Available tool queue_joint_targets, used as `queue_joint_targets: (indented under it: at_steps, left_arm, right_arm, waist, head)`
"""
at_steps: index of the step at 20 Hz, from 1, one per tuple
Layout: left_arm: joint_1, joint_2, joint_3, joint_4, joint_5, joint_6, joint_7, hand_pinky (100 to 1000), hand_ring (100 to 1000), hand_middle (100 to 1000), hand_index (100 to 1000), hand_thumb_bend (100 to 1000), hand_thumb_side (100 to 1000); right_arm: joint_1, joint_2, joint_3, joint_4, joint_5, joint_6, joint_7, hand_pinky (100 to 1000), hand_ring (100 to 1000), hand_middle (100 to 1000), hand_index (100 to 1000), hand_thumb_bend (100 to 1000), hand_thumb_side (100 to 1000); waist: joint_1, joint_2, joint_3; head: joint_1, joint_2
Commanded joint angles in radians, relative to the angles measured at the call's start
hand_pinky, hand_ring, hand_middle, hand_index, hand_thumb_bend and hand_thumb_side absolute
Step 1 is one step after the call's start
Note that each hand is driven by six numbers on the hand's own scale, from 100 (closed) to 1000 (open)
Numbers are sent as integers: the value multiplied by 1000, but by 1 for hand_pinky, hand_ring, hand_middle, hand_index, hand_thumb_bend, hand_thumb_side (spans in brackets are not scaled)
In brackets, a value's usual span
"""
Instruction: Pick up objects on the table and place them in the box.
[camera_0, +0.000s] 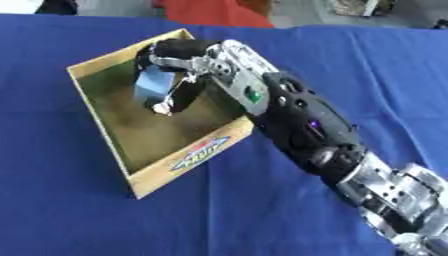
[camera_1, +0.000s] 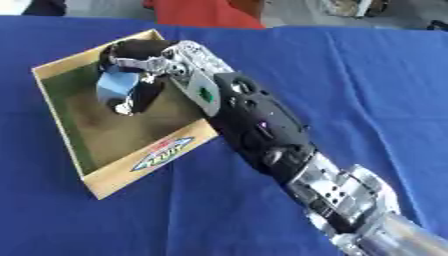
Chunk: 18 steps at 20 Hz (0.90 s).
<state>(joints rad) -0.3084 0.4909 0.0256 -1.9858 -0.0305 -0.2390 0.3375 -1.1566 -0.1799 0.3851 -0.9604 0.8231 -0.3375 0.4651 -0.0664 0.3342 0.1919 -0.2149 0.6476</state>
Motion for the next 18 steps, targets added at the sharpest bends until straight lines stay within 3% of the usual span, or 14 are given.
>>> queue_joint_targets:
  at_steps: [1, 7, 14, 18]
  left_arm:
    - [-11, 13, 3, -14, 5, -1, 1, 793, 807, 697, 799, 357, 1000]
    - [-11, 12, 4, -14, 6, 1, 1, 792, 807, 696, 798, 358, 1000]
    - [-7, 12, 4, -14, 6, 3, 2, 793, 806, 695, 798, 358, 1000]
    - [-4, 12, 5, -14, 6, 3, 2, 793, 806, 694, 797, 356, 1000]
  right_arm:
    - [-16, 0, -8, 11, 58, -40, -20, 735, 835, 836, 792, 189, 402]
    - [-18, -1, -20, 10, 115, -78, -30, 822, 940, 901, 877, 275, 485]
    - [-25, -17, -17, -51, 136, -65, -16, 856, 967, 925, 908, 394, 562]
    - [-25, -24, -21, -81, 118, -47, -19, 849, 959, 923, 915, 363, 581]
  waist:
    - [6, -16, 2]
    - [8, -15, -2]
    - [12, -19, -10]
    - [14, -22, -13]
  head:
    - [-2, -6]
    - [3, -1]
    - [7, 2]
    - [10, 3]
